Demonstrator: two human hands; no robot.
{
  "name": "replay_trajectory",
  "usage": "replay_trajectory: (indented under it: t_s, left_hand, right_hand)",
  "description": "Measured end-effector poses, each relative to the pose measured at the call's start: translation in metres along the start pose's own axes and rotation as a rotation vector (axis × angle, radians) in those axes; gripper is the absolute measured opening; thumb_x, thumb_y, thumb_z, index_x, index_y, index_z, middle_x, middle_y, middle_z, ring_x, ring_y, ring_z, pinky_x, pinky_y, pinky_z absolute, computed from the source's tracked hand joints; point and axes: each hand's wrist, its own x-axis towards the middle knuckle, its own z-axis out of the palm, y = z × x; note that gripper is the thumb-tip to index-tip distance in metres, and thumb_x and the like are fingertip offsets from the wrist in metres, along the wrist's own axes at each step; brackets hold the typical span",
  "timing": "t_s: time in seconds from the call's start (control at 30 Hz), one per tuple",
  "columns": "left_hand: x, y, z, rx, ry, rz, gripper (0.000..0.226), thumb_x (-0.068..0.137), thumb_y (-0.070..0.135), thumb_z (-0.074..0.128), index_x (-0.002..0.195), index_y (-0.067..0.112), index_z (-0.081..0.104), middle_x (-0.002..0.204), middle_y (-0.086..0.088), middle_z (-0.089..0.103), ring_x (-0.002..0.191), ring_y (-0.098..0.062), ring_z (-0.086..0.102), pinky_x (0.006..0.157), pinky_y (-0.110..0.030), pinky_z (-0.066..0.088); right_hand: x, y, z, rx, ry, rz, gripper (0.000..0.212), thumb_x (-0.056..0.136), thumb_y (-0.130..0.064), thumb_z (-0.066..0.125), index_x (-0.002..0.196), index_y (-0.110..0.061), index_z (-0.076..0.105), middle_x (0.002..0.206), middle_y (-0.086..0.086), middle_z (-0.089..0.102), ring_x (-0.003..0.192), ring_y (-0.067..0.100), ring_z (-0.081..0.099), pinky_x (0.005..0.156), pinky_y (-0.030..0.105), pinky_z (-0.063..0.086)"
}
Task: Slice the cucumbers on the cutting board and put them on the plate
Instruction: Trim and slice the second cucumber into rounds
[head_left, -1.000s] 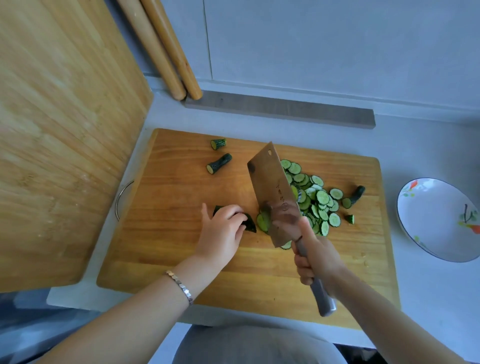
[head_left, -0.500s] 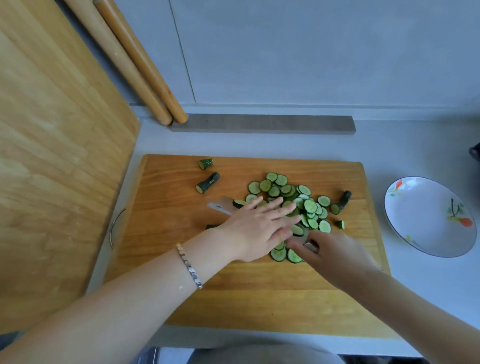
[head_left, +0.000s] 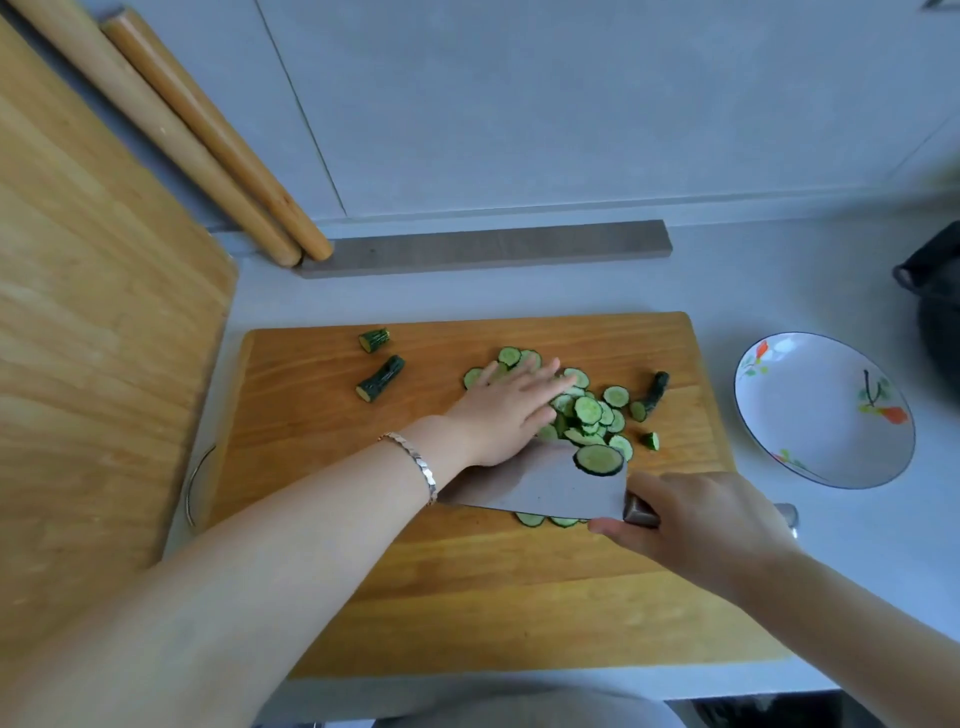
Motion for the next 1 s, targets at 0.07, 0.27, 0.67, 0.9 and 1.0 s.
replay_trajectory:
  t_s: [0.07, 0.27, 0.67, 0.9, 1.0]
  left_hand:
    - [-0.006, -0.004, -0.004, -0.037, 0.110, -0.023, 0.050, 0.100, 0.034, 0.029, 0.146, 0.031, 0.011, 0.154, 0.008, 0.001, 0.140, -0.008, -0.003, 0.115, -0.042, -0.002]
    - [-0.041, -0.031, -0.011, 0.071, -0.166, -0.075, 0.065, 0.087, 0.064, 0.018, 0.142, 0.043, -0.010, 0.149, 0.011, -0.022, 0.136, -0.008, -0.023, 0.112, -0.040, -0.012]
    - [-0.005, 0.020, -0.013, 0.226, -0.032, 0.155, 0.072, 0.089, 0.062, 0.023, 0.145, 0.031, -0.011, 0.152, 0.006, -0.019, 0.137, -0.011, -0.021, 0.111, -0.040, -0.015]
    - [0.006, 0.014, -0.012, 0.162, -0.178, 0.029, 0.045, 0.095, 0.053, 0.007, 0.141, 0.051, 0.007, 0.151, 0.008, -0.020, 0.136, -0.015, -0.025, 0.110, -0.048, -0.015]
    - [0.008, 0.006, -0.013, 0.170, -0.187, -0.062, 0.043, 0.099, 0.045, 0.013, 0.141, 0.049, 0.008, 0.152, 0.006, -0.017, 0.137, -0.015, -0.022, 0.109, -0.048, -0.015]
  right_hand:
    - [-0.005, 0.006, 0.002, -0.010, 0.005, 0.044, 0.059, 0.079, -0.072, 0.029, 0.049, -0.022, 0.035, 0.041, -0.007, 0.019, 0.027, 0.016, 0.031, 0.046, 0.013, -0.006]
    - [-0.007, 0.016, 0.009, 0.092, 0.114, -0.024, 0.070, 0.088, -0.073, 0.016, 0.050, -0.018, 0.037, 0.037, -0.006, 0.032, 0.028, 0.018, 0.040, 0.045, 0.013, 0.003]
    - [0.006, 0.019, 0.018, 0.076, 0.199, -0.081, 0.071, 0.088, -0.072, 0.015, 0.049, -0.017, 0.037, 0.037, -0.005, 0.044, 0.029, 0.019, 0.045, 0.038, 0.017, 0.019]
    - [0.018, 0.008, 0.016, 0.055, 0.237, -0.173, 0.066, 0.087, -0.072, 0.022, 0.049, -0.019, 0.033, 0.035, -0.004, 0.041, 0.027, 0.019, 0.041, 0.037, 0.019, 0.021]
    - [0.016, 0.008, 0.017, 0.068, 0.216, -0.200, 0.074, 0.089, -0.072, 0.018, 0.046, -0.016, 0.042, 0.037, -0.005, 0.042, 0.029, 0.020, 0.042, 0.038, 0.019, 0.021]
